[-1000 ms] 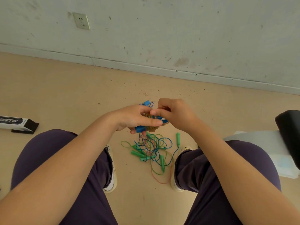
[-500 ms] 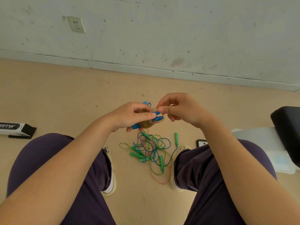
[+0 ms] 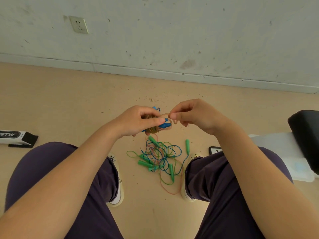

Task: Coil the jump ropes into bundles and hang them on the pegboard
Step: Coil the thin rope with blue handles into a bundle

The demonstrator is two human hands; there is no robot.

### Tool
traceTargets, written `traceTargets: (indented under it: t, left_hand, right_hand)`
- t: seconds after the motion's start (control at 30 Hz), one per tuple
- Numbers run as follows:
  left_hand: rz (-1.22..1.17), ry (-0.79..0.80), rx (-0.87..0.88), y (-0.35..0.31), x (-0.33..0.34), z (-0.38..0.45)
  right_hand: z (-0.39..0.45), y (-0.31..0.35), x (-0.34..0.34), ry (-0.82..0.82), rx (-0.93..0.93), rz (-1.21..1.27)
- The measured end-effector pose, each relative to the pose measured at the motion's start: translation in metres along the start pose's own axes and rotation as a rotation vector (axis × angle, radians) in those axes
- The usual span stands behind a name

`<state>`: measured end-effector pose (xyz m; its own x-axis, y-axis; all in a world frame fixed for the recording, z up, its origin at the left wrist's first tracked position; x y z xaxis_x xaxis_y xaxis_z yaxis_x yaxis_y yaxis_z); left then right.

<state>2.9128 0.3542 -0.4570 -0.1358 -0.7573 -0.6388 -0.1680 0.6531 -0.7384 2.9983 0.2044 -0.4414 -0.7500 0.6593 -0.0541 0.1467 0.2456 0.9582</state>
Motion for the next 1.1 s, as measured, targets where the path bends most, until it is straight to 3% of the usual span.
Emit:
traceTargets:
  t: [0.1, 0.77, 1.1]
  left_hand:
    - [0.003, -0.02, 0.014, -0.0004, 0.0013, 0.0012]
    - [-0.012, 0.015, 0.121, -0.0002, 0.0036, 0.0048]
    - [0.001, -0.048, 0.162, -0.0051, 0.0021, 0.0058]
  right_hand:
    - [0.0021, -0.0055, 0.0049, 0.002, 0.033, 0.133]
    - [0.0015, -0.002, 0.0111, -0.078, -0.025, -0.021]
    - [0.0017, -0.002, 0.0091, -0.098, -0.003, -0.019]
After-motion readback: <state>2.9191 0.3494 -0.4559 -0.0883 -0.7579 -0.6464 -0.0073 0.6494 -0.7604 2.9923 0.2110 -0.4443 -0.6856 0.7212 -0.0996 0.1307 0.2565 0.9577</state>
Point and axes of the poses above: each hand's wrist, its own z-axis towards the middle knuckle, its own x-axis out of the palm, y = z × x, the point moved 7 cm from there along z, towards the middle knuckle, and after that the axes turned 15 degrees about z, right-handed, at the moved point
